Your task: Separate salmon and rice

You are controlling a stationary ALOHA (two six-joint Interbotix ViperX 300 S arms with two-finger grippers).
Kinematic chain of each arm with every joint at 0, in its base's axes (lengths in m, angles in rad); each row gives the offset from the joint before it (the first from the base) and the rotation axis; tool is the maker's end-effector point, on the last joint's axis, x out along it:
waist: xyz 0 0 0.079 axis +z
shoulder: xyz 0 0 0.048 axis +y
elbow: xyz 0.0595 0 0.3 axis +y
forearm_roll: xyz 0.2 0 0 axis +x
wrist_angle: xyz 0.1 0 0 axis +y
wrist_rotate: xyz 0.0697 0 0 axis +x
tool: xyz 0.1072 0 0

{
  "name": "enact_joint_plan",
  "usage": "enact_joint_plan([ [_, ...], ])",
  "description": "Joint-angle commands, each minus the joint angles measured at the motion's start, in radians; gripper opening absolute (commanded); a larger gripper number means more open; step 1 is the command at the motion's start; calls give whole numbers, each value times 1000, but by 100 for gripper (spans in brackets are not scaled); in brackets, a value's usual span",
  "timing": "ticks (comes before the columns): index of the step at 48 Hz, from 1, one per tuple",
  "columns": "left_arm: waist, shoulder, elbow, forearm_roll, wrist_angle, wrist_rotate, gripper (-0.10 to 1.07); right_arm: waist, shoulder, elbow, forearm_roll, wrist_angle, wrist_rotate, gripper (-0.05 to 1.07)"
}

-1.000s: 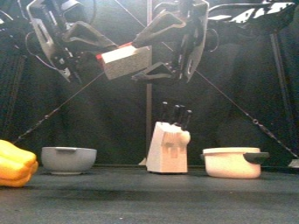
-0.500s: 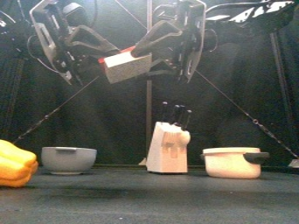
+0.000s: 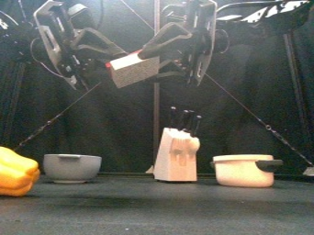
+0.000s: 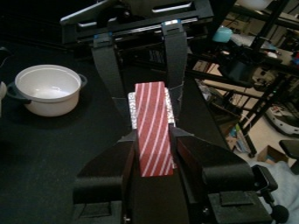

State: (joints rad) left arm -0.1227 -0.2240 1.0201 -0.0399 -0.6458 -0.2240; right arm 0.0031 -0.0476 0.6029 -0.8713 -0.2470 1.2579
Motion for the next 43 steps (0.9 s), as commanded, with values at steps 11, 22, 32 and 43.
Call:
enact_joint_plan([
  [11, 5, -2, -20, -2, -14, 2, 49, 0, -51, -12, 6, -5, 6, 54],
  [22, 8, -15, -8, -2, -14, 3, 49, 5, -92, 32, 14, -5, 8, 54],
  [32, 17, -40, 12, -2, -14, 3, 49, 5, -135, 81, 31, -5, 6, 54],
  [43, 26, -89, 57, -2, -14, 3, 49, 21, -176, 130, 44, -5, 8, 54],
])
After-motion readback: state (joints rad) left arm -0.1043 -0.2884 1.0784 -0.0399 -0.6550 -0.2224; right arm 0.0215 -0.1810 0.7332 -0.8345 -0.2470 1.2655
